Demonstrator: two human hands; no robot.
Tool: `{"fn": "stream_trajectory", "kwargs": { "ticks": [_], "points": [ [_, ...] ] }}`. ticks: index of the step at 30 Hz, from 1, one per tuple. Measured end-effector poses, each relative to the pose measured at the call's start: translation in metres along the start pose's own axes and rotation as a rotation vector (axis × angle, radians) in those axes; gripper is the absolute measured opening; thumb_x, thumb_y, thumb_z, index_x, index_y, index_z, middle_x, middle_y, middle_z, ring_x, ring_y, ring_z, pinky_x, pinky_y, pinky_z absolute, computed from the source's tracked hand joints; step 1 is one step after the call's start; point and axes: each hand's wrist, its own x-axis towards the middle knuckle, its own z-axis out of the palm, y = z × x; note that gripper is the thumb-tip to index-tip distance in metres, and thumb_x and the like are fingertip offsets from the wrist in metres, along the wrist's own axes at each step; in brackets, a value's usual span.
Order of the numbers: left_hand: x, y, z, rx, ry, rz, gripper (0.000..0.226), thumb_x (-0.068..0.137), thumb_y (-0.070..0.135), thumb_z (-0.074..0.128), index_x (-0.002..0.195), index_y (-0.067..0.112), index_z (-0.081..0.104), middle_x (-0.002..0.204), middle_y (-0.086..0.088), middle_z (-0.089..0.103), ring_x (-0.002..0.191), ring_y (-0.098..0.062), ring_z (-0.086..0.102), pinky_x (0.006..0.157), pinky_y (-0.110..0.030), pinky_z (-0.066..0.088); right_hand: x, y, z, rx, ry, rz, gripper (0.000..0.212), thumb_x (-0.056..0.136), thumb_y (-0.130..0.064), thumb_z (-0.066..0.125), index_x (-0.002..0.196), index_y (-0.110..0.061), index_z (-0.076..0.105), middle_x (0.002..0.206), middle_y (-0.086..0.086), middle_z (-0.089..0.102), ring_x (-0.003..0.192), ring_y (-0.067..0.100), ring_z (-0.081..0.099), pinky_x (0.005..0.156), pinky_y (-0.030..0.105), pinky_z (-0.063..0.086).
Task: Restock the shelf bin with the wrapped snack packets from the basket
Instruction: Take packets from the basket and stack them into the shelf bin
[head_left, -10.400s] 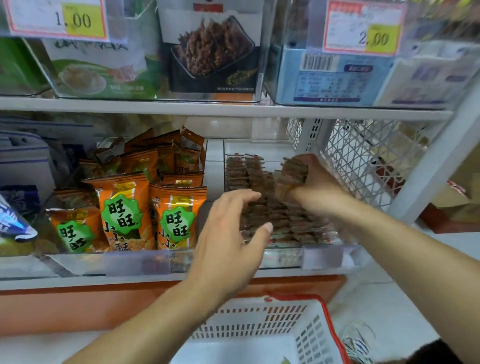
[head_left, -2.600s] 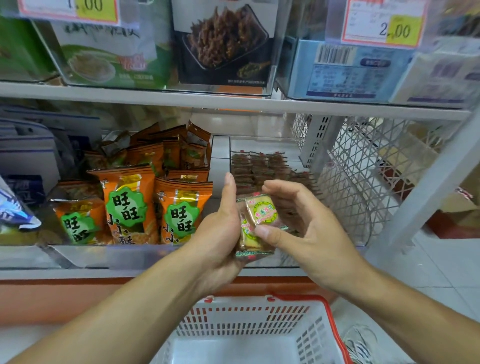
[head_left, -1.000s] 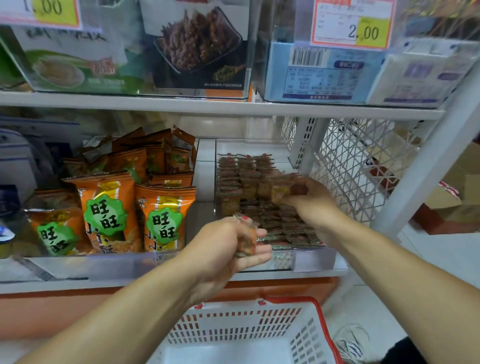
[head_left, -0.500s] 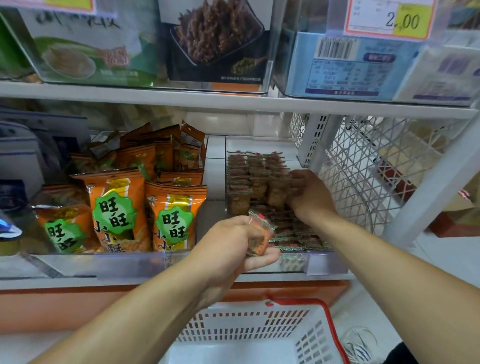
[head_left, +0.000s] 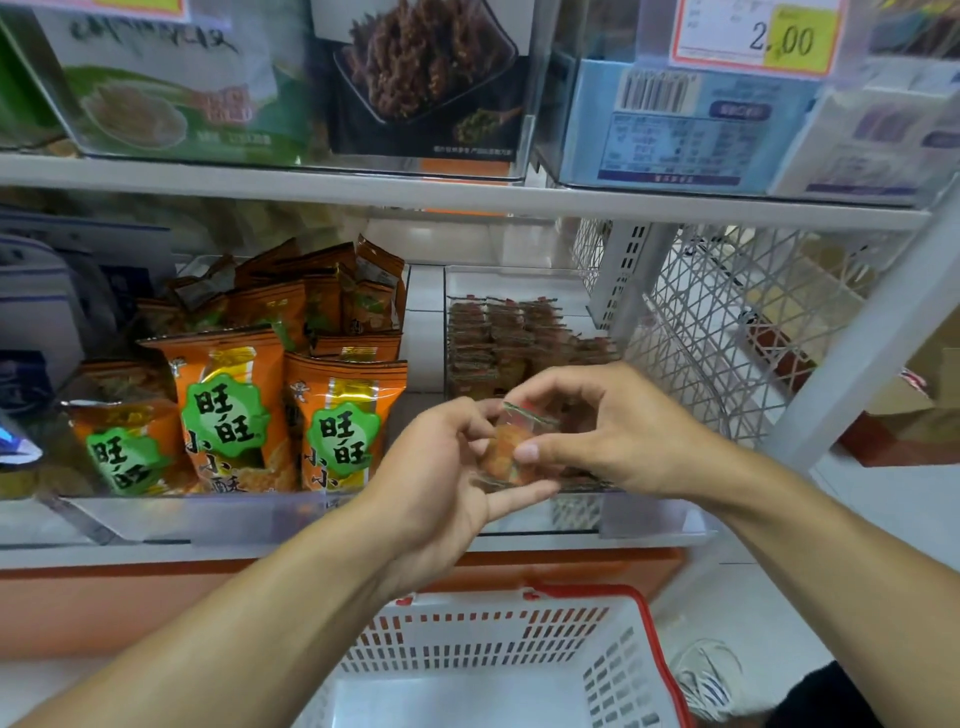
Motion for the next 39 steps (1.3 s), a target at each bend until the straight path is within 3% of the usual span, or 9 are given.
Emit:
{"fn": "stream_trajectory", "kwargs": {
  "ticks": [4,7,13,17,24,28,30,33,39],
  "points": [
    [-0.003,0.002,-0.001,0.056,-0.013,-0.046,0.043,0.102,0.028,0.047,0.125,-0.002,0.067,0.113,-0.021,0.074,0.112,-0.038,0.07,0.086,-0.043,0.063,-0.006,-0.005,-0.011,0.171,0.036,-0.069,0.019,0.071,-0.014,0.087,0.084,-0.023,0.076,0.101,0.005,0.075,0.095,0.019,0.07,0.085,0.037,0.053],
    [-0.003,-0.001,0.0,0.105,0.049,-0.004,0.027,0.097,0.017,0.057,0.097,0.004,0.08,0.107,-0.021,0.076,0.087,-0.03,0.076,0.074,-0.033,0.065,-0.009,-0.002,-0.014,0.206,0.086,-0.056,0.019,0.067,-0.01,0.085,0.079,-0.022,0.078,0.105,0.005,0.074,0.099,0.028,0.07,0.088,0.045,0.053],
    [-0.002,-0.004,-0.001,0.125,0.17,0.2,0.022,0.096,0.0,0.062,0.117,0.001,0.065,0.101,-0.019,0.078,0.095,-0.032,0.077,0.068,-0.027,0.063,-0.009,0.002,-0.012,0.365,0.207,0.049,0.029,0.092,0.012,0.057,0.101,-0.012,0.07,0.105,0.002,0.073,0.092,0.013,0.068,0.085,0.025,0.057],
    [-0.001,-0.008,-0.001,0.231,0.175,0.265,0.024,0.094,0.0,0.066,0.117,-0.001,0.059,0.096,-0.018,0.079,0.095,-0.032,0.076,0.068,-0.025,0.062,-0.009,0.0,-0.008,0.365,0.176,0.093,0.038,0.077,-0.014,0.075,0.114,-0.014,0.067,0.107,0.01,0.072,0.085,0.013,0.065,0.079,0.026,0.057],
    [0.007,-0.015,-0.002,0.41,0.143,0.294,0.032,0.094,0.012,0.069,0.124,0.01,0.057,0.112,-0.006,0.078,0.103,-0.022,0.075,0.092,-0.034,0.06,0.0,0.008,-0.01,0.297,0.258,0.193,0.046,0.072,-0.001,0.085,0.111,-0.016,0.066,0.086,-0.001,0.076,0.079,0.014,0.07,0.072,0.02,0.056],
    [0.01,-0.024,-0.003,1.074,0.126,0.37,0.067,0.095,0.036,0.069,0.153,0.035,0.036,0.148,0.008,0.055,0.127,-0.004,0.058,0.101,-0.016,0.049,0.02,0.027,-0.024,-0.062,0.497,0.28,0.038,0.071,-0.008,0.089,0.102,-0.024,0.072,0.091,-0.008,0.077,0.086,0.005,0.072,0.077,0.016,0.056],
    [0.016,-0.028,-0.001,1.384,0.107,0.454,0.078,0.097,0.042,0.063,0.161,0.034,0.019,0.166,0.003,0.03,0.148,-0.007,0.031,0.119,-0.019,0.026,0.033,0.036,-0.022,-0.241,0.415,0.31,0.033,0.077,-0.01,0.084,0.102,-0.028,0.074,0.096,-0.013,0.075,0.09,0.003,0.069,0.086,0.021,0.056],
    [0.026,-0.031,0.001,1.604,0.094,0.423,0.091,0.098,0.055,0.053,0.163,0.026,-0.003,0.17,0.011,-0.007,0.155,-0.005,-0.005,0.114,-0.019,-0.004,0.05,0.047,-0.013,-0.335,0.297,0.257,0.03,0.083,-0.013,0.079,0.107,-0.031,0.074,0.101,-0.014,0.074,0.098,0.006,0.068,0.096,0.034,0.054],
    [0.042,-0.033,0.005,1.764,0.189,0.256,0.102,0.093,0.075,0.037,0.163,0.012,-0.005,0.169,-0.009,-0.02,0.156,-0.027,-0.013,0.126,-0.04,0.003,0.068,0.065,0.002,-0.638,0.313,0.028,0.032,0.082,-0.021,0.078,0.111,-0.033,0.072,0.114,-0.003,0.07,0.116,0.022,0.055,0.096,0.038,0.044]
  ]
}}
